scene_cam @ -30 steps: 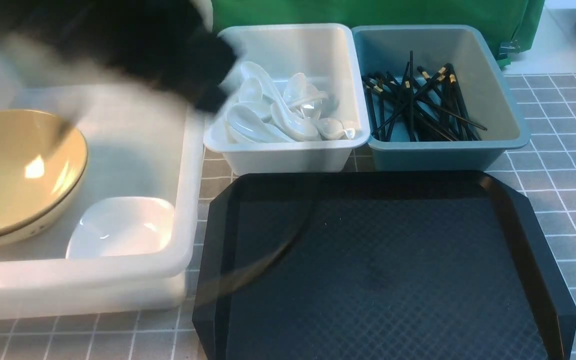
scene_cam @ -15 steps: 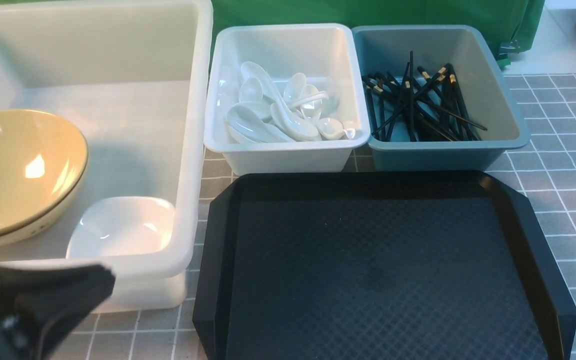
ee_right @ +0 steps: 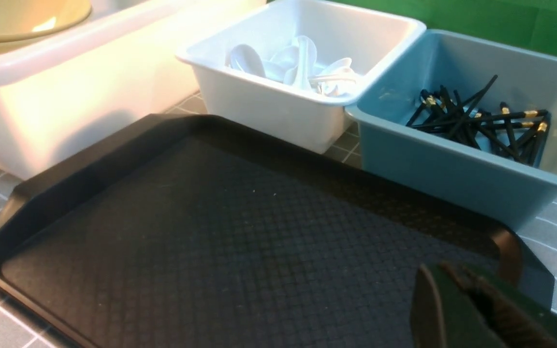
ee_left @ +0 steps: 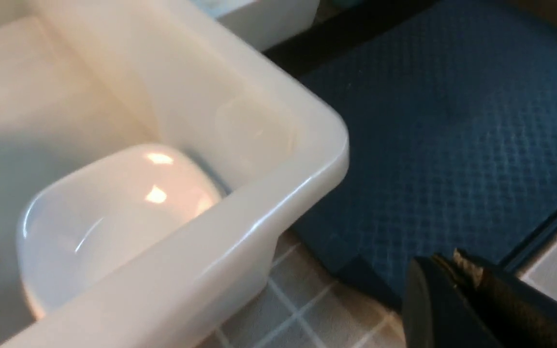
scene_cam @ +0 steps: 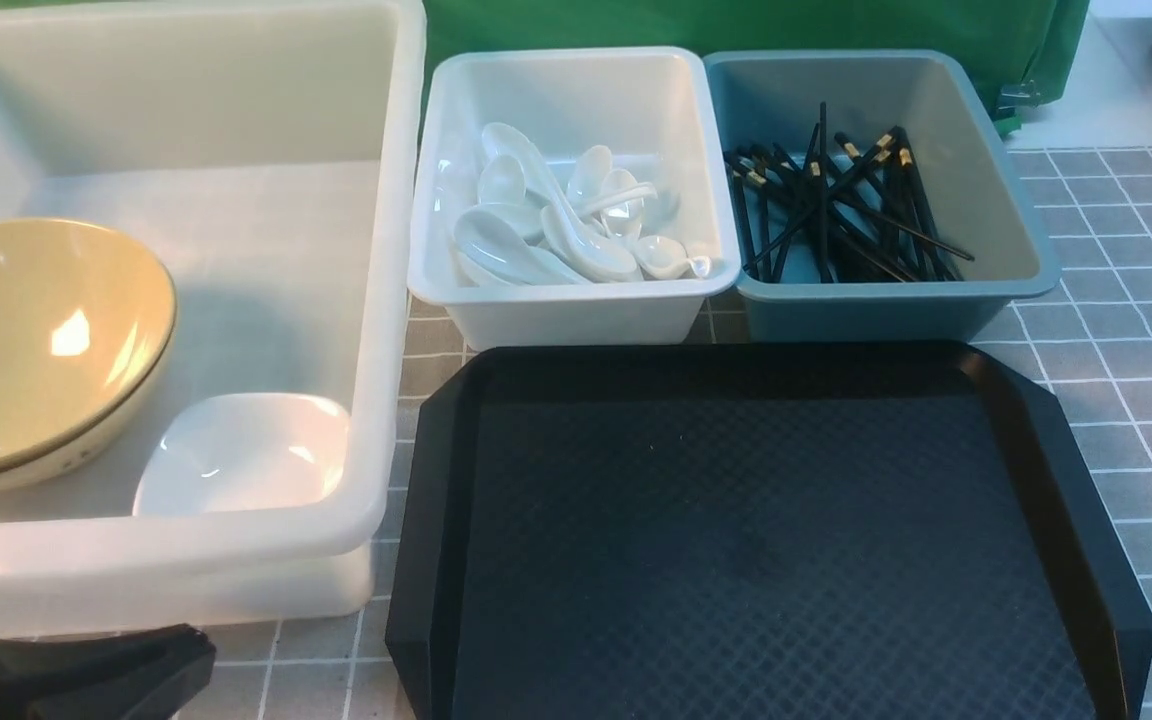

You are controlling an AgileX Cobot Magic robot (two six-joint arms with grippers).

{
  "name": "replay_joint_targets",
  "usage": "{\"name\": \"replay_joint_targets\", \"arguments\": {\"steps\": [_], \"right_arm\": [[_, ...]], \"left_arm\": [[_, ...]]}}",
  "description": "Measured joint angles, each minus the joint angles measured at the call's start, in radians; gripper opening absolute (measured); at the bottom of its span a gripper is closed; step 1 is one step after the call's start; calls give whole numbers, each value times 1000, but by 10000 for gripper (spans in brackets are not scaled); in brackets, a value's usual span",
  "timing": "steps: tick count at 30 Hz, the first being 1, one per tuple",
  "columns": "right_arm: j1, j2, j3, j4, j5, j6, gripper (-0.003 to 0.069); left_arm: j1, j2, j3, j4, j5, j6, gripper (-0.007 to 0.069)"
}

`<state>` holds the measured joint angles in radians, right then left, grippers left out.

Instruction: On grey table put chopsticks spoon bowls plates into blue grey white boxes.

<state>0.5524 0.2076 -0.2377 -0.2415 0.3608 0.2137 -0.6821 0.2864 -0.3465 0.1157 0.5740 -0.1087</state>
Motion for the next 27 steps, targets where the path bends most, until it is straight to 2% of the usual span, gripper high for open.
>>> {"name": "replay_joint_targets", "arguments": {"steps": [2, 5, 6, 8, 10, 11, 13, 15, 17, 20, 27], "right_arm": [[0, 0, 2, 0, 0, 0, 43], [-2, 0, 3, 0, 0, 0, 45], [-2, 0, 3, 0, 0, 0, 45], [-2, 0, 3, 0, 0, 0, 45], [-2, 0, 3, 0, 0, 0, 45], [-2, 0, 3, 0, 0, 0, 45], [-2, 0, 3, 0, 2, 0, 45], [-2, 0, 3, 0, 2, 0, 45], [-2, 0, 3, 0, 2, 0, 45], [-2, 0, 3, 0, 2, 0, 45], [-2, 0, 3, 0, 2, 0, 48]], "left_arm": [[34, -58, 30, 7, -85, 0, -8], [157, -173, 98, 26, -247, 66, -8], [178, -188, 107, 26, -256, 72, -8], [303, -265, 162, -2, -333, 128, -8], [437, -296, 222, -68, -364, 155, -8], [447, -297, 234, -80, -365, 156, -8], [576, -300, 321, -149, -368, 160, -8], [626, -300, 361, -177, -327, 160, -8], [658, -300, 371, -192, -251, 168, -8], [655, -300, 371, -193, -244, 199, -8], [577, -300, 371, -194, -244, 227, -8]]}}
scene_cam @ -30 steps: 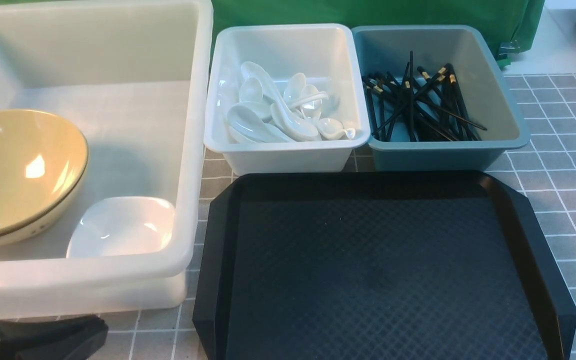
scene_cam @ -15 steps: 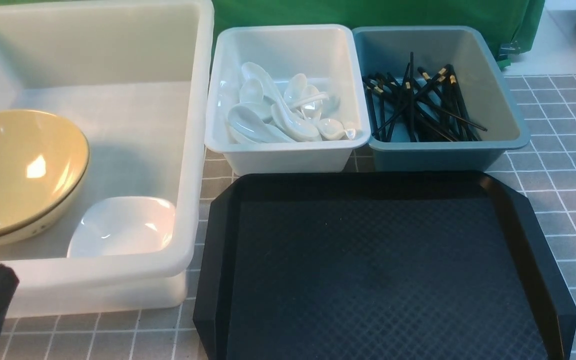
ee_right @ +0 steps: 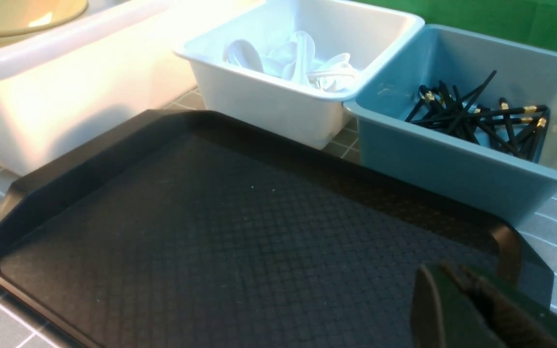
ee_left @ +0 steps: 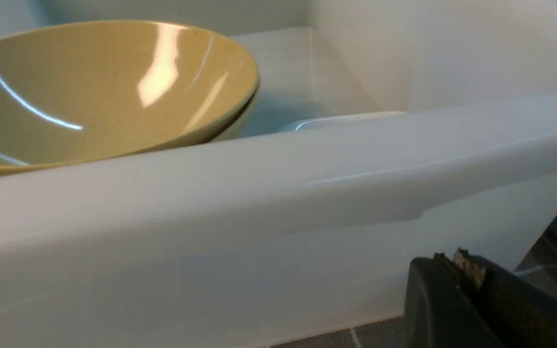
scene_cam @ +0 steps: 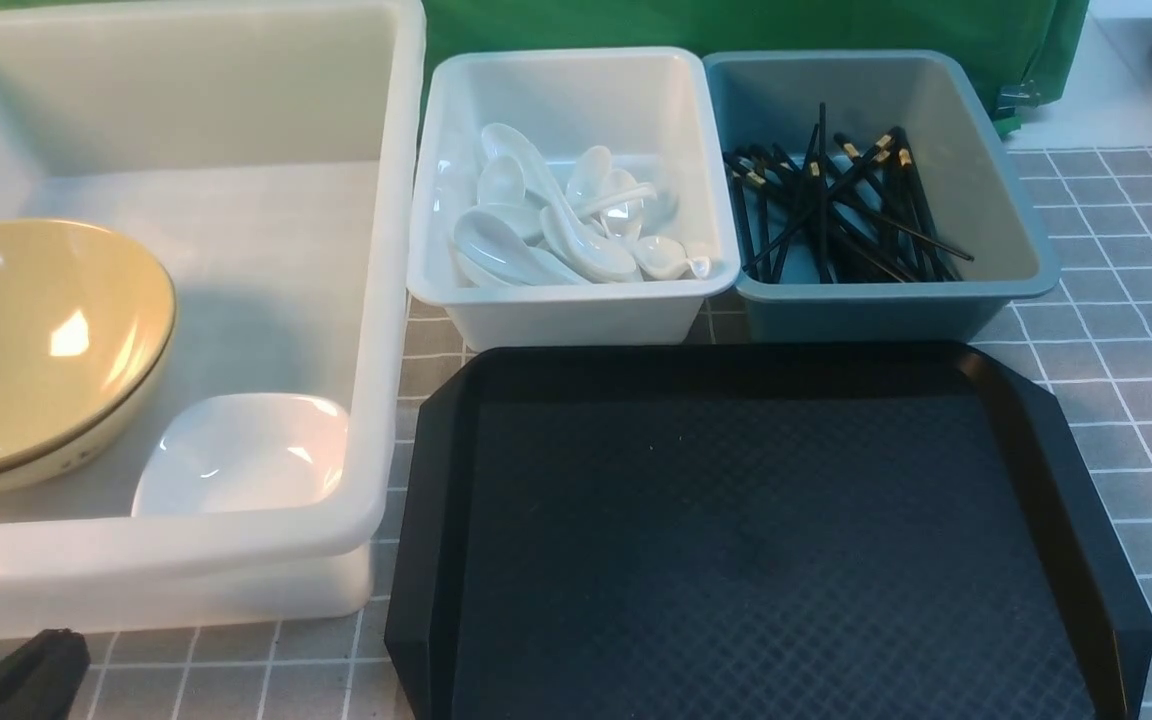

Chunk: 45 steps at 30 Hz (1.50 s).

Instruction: On grey table put chopsticks spoon bowls plates into blue grey white boxes.

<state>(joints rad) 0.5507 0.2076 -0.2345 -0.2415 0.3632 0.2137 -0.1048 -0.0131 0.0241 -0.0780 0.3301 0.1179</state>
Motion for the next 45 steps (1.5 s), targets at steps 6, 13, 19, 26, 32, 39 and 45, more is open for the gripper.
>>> {"name": "replay_joint_targets", "arguments": {"steps": [6, 13, 19, 26, 32, 39, 45], "right_arm": [[0, 0, 0, 0, 0, 0, 56], [0, 0, 0, 0, 0, 0, 59], [-3, -18, 22, -3, -23, 0, 63], [-197, -203, 175, 7, -82, -17, 73], [-451, -219, 261, 91, -167, -53, 78], [-567, -219, 262, 130, -47, -69, 83], [-572, -219, 262, 133, -45, -78, 92]], "left_arm": [[-6, 0, 0, -1, -1, 1, -8], [-6, 0, 0, -2, -1, 1, -8], [-6, 0, 0, -4, -2, 1, -8], [-8, 0, 0, -3, -3, 1, -8], [-16, 0, 0, -5, -4, 1, -8], [-16, 0, 0, -5, -4, 1, -8], [-16, 0, 0, -5, -4, 1, -8]]}}
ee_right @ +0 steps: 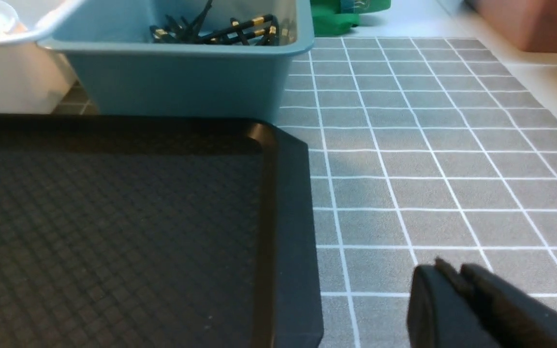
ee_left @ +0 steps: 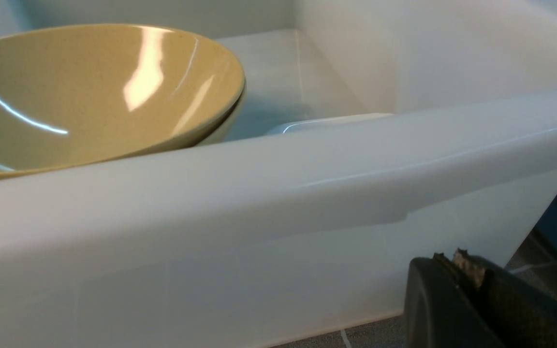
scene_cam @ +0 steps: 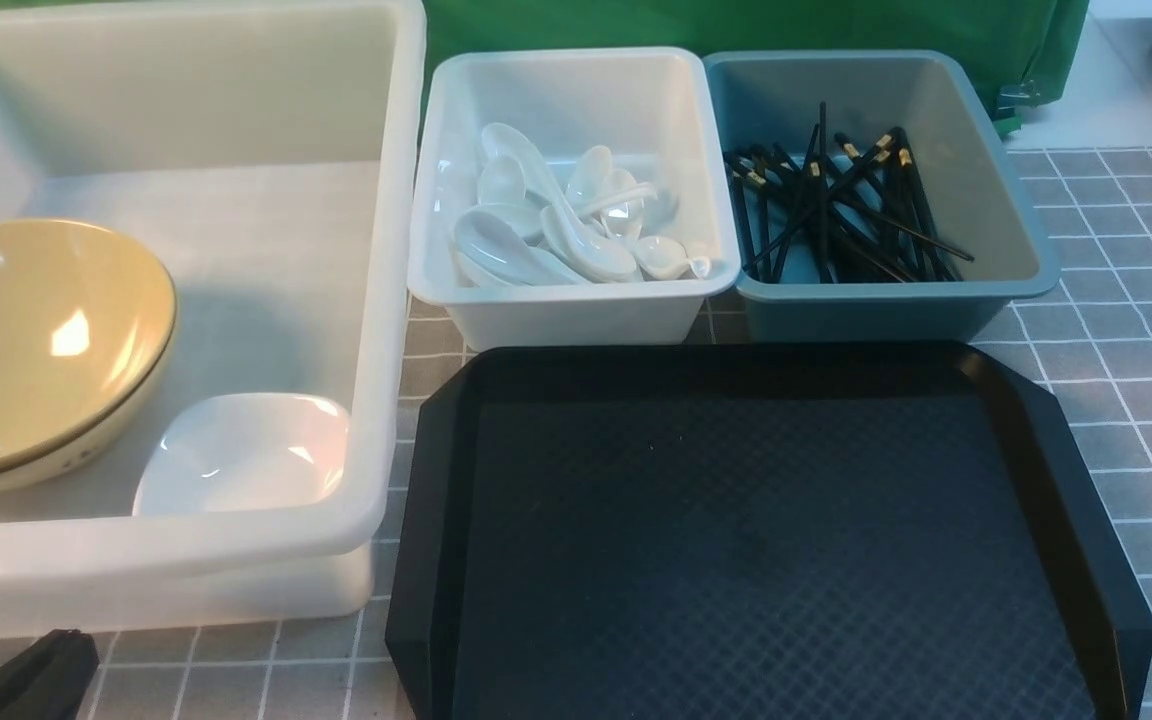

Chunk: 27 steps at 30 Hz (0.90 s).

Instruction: On grey table put chopsticks spoon bowls plates into blue grey white boxes.

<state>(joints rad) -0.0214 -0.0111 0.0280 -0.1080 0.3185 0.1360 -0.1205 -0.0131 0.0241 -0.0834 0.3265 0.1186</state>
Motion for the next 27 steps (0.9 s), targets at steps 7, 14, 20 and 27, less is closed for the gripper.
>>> {"name": "replay_joint_targets", "arguments": {"steps": [7, 14, 20, 27], "right_arm": [[0, 0, 0, 0, 1, 0, 98], [-1, 0, 0, 0, 1, 0, 102], [-1, 0, 0, 0, 1, 0, 111], [-1, 0, 0, 0, 1, 0, 115]], "left_arm": [[0, 0, 0, 0, 0, 0, -8], [0, 0, 0, 0, 0, 0, -8], [0, 0, 0, 0, 0, 0, -8], [0, 0, 0, 0, 0, 0, -8]]}}
